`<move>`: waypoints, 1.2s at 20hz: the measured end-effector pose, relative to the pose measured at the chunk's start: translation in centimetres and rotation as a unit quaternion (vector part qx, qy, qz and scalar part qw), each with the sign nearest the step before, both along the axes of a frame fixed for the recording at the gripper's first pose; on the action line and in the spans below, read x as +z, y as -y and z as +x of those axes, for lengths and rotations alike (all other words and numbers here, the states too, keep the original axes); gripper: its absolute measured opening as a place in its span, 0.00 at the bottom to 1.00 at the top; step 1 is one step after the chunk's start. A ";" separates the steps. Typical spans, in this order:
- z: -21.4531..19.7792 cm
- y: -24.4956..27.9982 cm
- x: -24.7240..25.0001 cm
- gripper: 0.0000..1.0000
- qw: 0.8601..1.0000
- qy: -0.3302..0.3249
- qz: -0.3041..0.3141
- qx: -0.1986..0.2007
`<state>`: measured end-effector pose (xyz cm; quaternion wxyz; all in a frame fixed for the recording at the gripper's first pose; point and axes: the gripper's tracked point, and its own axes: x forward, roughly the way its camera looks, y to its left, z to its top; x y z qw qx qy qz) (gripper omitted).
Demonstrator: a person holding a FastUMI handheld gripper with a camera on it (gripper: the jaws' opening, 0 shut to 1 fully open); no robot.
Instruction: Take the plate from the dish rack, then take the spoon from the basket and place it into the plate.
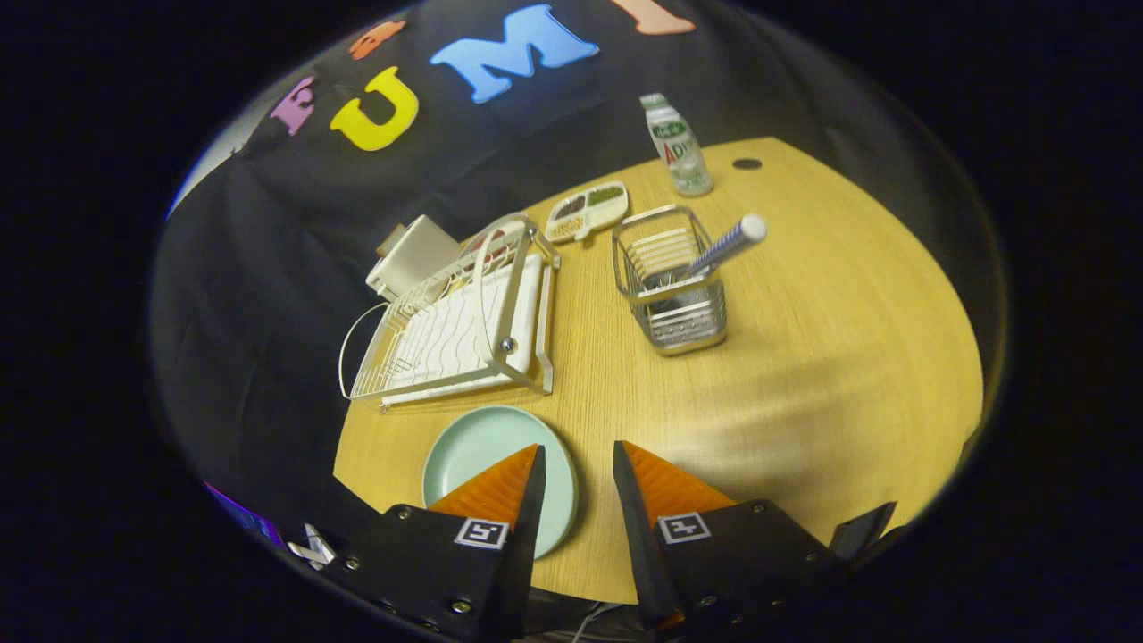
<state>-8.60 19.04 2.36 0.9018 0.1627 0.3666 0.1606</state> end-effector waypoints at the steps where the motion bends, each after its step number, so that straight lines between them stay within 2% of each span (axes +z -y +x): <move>1: 0.3 0.6 1.6 0.46 0.999 0.032 -0.012 -0.001; 4: 1.5 2.9 6.1 0.46 0.991 0.125 -0.046 -0.009; 7: 2.3 4.9 9.7 0.47 0.977 0.204 -0.054 -0.029; 12: 2.8 8.2 12.8 0.46 0.955 0.280 -0.082 -0.062; 15: 3.5 9.4 14.4 0.47 0.933 0.336 -0.107 -0.072; 19: 4.1 9.4 13.8 0.47 0.917 0.372 -0.127 -0.065; 24: 6.9 9.6 10.6 0.46 0.912 0.384 -0.118 -0.076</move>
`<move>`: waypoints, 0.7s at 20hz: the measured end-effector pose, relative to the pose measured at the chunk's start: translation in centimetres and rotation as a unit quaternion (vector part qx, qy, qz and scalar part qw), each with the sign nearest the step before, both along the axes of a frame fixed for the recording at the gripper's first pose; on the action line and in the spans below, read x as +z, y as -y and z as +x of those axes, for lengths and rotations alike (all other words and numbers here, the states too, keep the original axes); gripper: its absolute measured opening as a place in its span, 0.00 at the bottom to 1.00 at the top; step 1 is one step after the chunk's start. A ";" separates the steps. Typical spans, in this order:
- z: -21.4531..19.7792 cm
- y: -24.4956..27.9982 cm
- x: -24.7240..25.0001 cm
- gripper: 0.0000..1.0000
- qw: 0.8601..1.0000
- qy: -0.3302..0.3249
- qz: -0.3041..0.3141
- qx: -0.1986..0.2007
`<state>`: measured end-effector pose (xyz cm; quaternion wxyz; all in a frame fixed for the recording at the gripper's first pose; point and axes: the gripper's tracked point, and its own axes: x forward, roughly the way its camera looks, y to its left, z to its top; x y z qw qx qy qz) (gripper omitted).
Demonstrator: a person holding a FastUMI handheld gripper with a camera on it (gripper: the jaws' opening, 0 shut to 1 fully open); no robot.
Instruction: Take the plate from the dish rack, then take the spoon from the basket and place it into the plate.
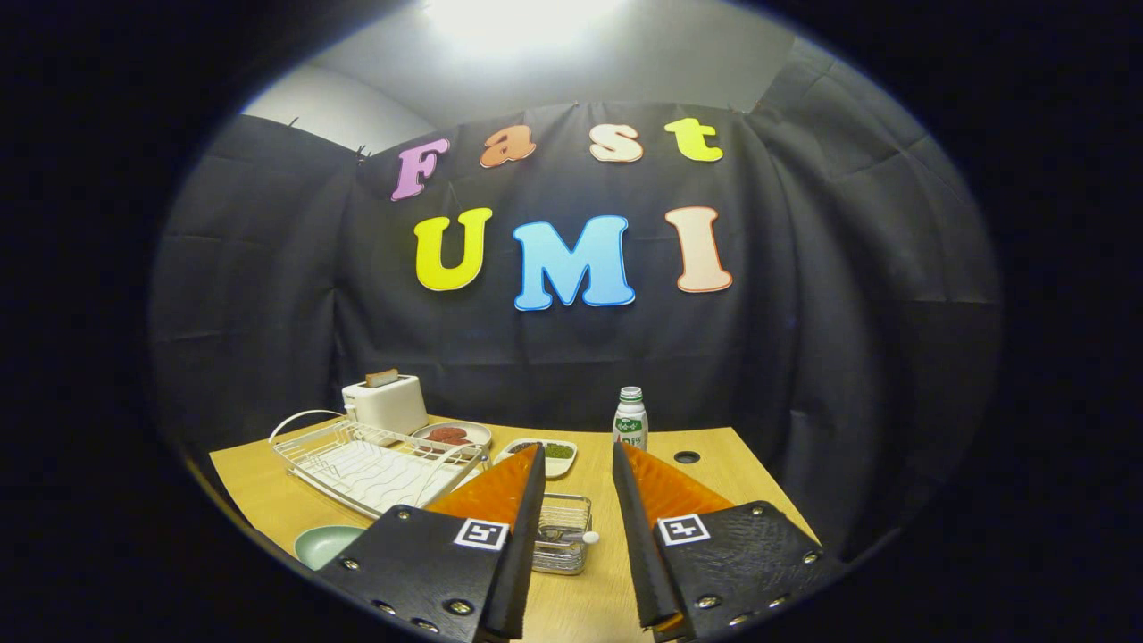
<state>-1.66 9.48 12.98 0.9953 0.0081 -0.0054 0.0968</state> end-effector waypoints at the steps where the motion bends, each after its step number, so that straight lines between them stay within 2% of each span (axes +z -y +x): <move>1: 0.7 0.1 -0.9 0.46 1.000 -0.002 0.000 -0.006; 6: 3.9 0.2 -5.9 0.46 1.000 -0.025 0.010 -0.014; 12: 6.3 -0.7 -8.6 0.47 0.999 -0.037 0.017 -0.012; 14: 6.6 -0.8 -9.2 0.37 0.999 -0.042 0.012 -0.015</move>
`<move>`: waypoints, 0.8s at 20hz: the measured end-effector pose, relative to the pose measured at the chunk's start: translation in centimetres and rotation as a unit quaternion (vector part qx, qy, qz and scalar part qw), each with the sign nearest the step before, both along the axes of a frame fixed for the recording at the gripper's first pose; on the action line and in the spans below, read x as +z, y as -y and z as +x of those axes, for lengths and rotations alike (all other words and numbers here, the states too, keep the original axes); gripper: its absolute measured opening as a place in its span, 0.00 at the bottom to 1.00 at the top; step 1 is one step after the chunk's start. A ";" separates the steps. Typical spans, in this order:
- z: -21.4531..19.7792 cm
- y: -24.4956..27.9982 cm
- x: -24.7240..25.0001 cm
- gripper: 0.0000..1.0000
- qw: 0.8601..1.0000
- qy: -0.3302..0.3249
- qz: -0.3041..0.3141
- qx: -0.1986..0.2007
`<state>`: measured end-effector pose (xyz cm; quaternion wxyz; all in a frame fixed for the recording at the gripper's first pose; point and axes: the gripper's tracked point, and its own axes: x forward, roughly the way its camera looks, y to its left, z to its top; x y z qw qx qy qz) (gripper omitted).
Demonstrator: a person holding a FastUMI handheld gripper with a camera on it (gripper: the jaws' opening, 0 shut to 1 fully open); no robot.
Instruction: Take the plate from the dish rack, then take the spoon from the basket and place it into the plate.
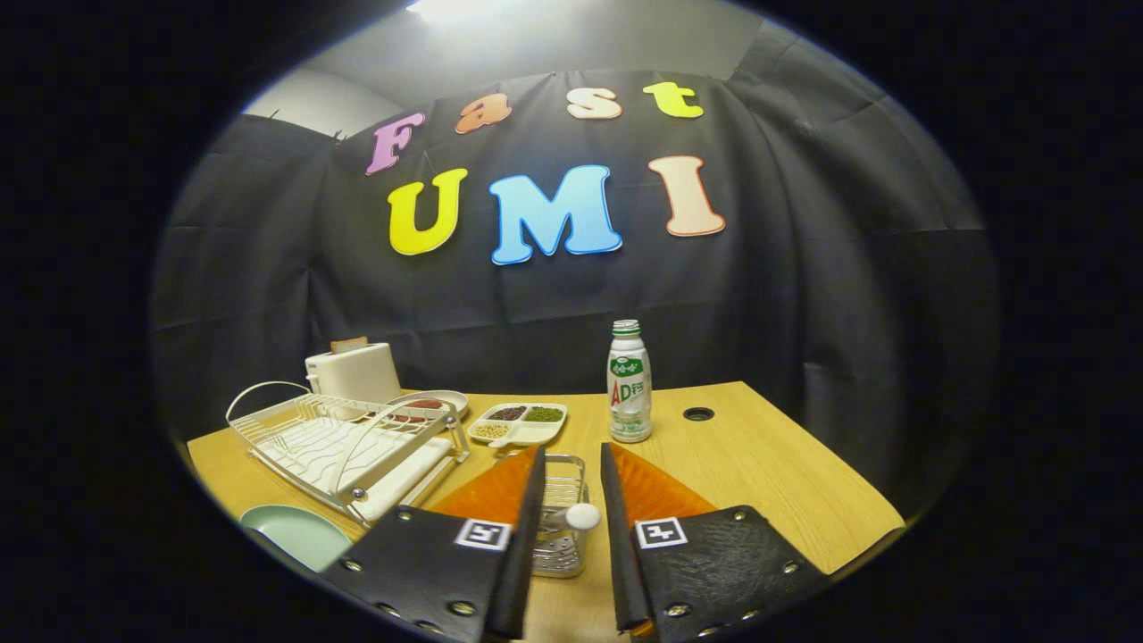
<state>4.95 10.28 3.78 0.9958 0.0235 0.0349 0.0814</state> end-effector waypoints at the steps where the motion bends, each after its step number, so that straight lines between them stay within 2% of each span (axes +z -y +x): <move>1: -0.1 0.1 0.4 0.32 1.000 0.003 -0.001 0.002; 2: -0.2 -0.3 0.4 0.21 1.000 0.003 0.000 0.004; 4: 0.1 -0.5 0.6 0.20 1.000 0.001 0.000 0.007; 5: -0.1 -0.8 0.5 0.12 1.000 -0.003 -0.005 0.009; 8: -0.3 -0.8 0.9 0.12 1.000 -0.014 -0.007 0.007; 9: -0.7 -1.1 0.7 0.05 1.000 -0.023 -0.014 0.010; 16: -1.6 -1.0 5.0 0.05 0.999 -0.013 -0.028 0.010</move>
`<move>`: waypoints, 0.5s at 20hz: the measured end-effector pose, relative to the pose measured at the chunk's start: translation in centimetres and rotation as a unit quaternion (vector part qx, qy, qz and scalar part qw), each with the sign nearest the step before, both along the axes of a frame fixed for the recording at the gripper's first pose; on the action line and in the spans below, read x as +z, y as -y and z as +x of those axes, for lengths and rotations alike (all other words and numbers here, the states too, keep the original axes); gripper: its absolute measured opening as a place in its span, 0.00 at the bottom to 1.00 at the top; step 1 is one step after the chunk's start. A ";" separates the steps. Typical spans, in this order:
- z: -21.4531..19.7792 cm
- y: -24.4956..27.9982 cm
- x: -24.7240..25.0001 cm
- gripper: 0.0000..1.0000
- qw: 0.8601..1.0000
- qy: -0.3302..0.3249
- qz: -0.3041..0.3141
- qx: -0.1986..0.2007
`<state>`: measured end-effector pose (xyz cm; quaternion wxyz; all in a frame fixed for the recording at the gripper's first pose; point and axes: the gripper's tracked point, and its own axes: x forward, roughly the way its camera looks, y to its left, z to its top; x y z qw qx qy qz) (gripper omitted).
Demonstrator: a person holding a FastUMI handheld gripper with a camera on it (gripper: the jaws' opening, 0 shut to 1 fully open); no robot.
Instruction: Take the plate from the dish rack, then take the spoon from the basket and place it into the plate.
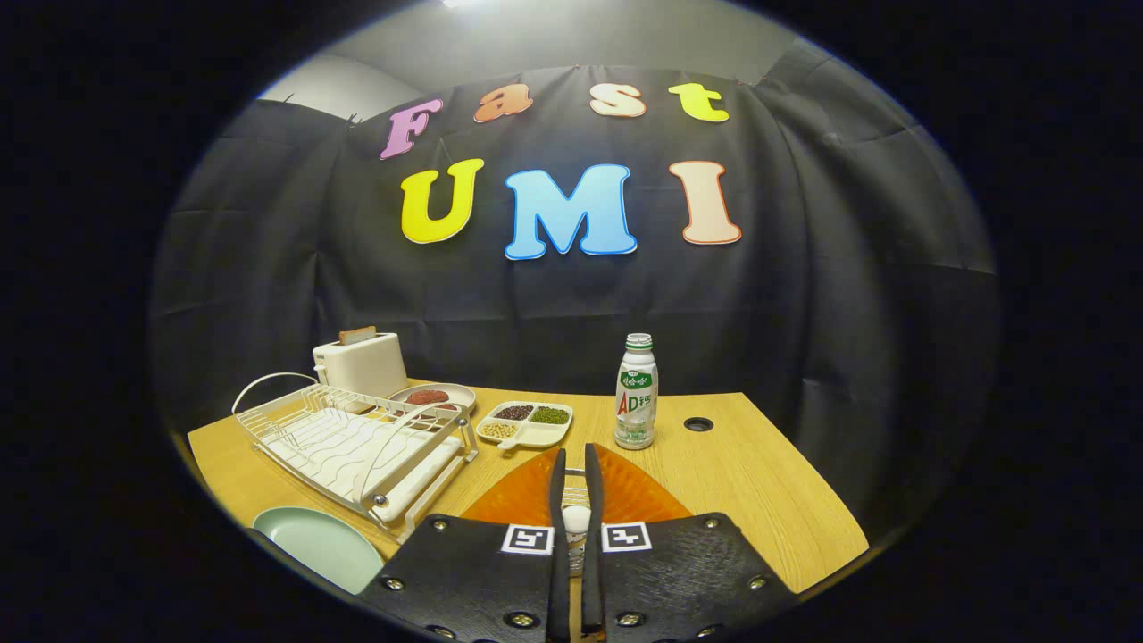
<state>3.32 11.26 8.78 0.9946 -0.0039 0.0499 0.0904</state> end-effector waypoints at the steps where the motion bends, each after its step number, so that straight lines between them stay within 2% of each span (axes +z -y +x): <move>1: -0.1 0.0 0.7 0.05 1.000 0.001 -0.001 0.000; 10: -2.7 -0.5 7.5 0.05 1.000 0.003 -0.002 -0.011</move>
